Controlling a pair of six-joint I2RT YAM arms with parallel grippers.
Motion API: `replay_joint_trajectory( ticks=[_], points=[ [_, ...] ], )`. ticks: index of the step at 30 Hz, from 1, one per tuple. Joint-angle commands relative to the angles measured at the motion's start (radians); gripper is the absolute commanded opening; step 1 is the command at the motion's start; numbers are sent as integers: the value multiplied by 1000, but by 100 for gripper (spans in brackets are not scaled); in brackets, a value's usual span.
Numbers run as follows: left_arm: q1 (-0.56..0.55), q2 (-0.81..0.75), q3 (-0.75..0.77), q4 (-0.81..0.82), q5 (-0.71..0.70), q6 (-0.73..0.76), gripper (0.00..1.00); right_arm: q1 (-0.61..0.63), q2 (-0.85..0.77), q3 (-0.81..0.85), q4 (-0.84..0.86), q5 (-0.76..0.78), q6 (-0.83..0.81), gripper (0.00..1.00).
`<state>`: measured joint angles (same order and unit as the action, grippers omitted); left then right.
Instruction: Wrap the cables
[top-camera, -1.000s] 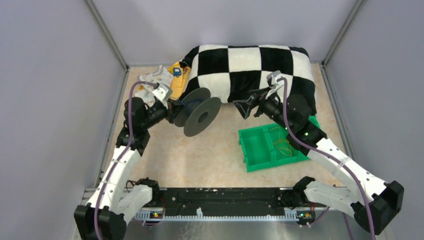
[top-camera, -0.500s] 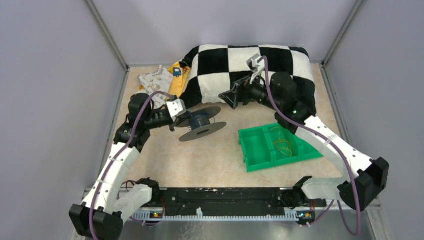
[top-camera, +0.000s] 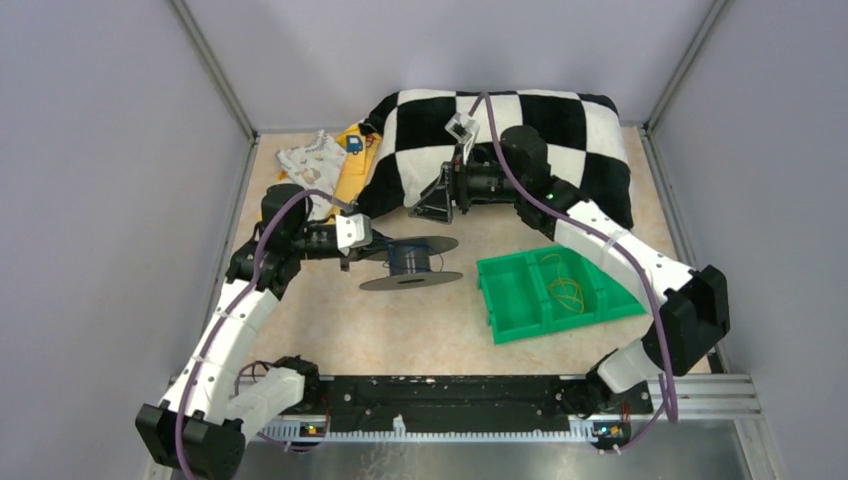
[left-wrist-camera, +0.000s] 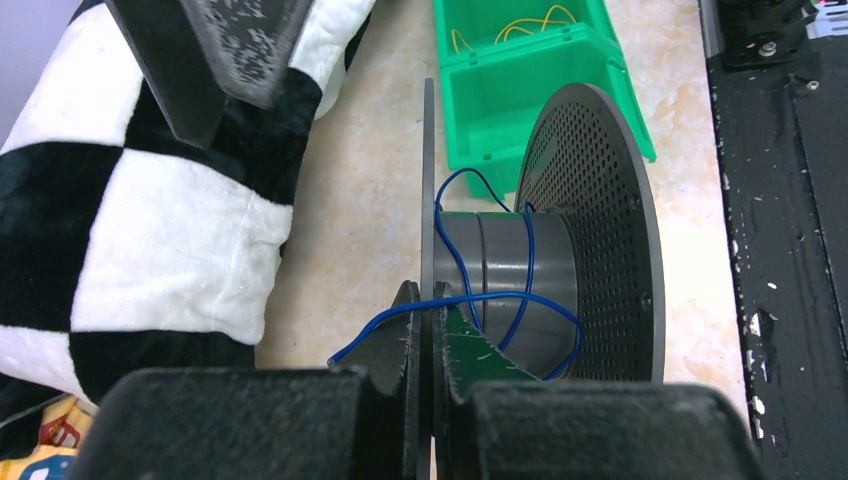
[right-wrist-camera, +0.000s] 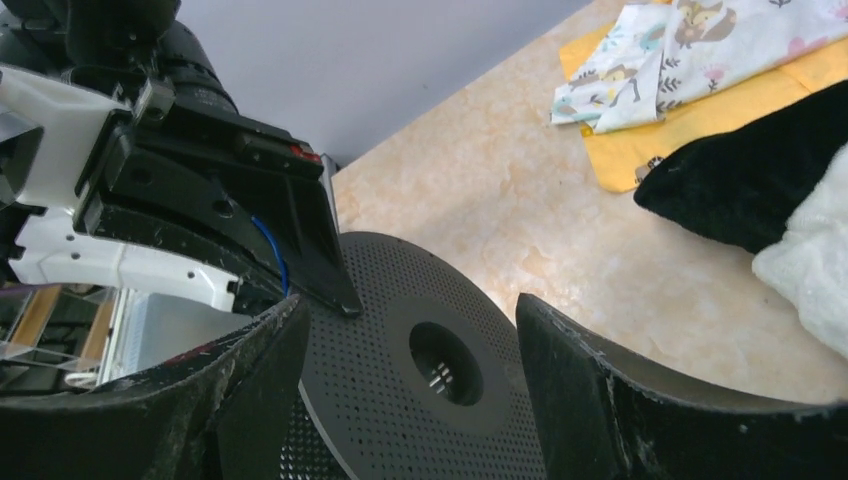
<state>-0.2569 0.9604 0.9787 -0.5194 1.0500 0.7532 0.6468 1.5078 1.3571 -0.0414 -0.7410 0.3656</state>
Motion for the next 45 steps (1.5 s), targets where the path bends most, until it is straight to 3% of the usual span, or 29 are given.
replay_joint_trajectory(
  ticks=[1,6,12,22,45],
  points=[
    [-4,3,61,59,119,1,0,32,-113,-34,15,35,-83,74],
    [-4,20,60,58,143,-2,0,75,-177,-118,75,29,-116,72],
    [-4,22,77,55,161,-6,0,110,-141,-94,98,10,-126,56],
    [-4,23,72,50,166,-5,0,153,-22,-18,117,-73,-123,51],
    [-5,4,56,52,154,0,0,181,41,11,229,-124,-46,39]
  ],
)
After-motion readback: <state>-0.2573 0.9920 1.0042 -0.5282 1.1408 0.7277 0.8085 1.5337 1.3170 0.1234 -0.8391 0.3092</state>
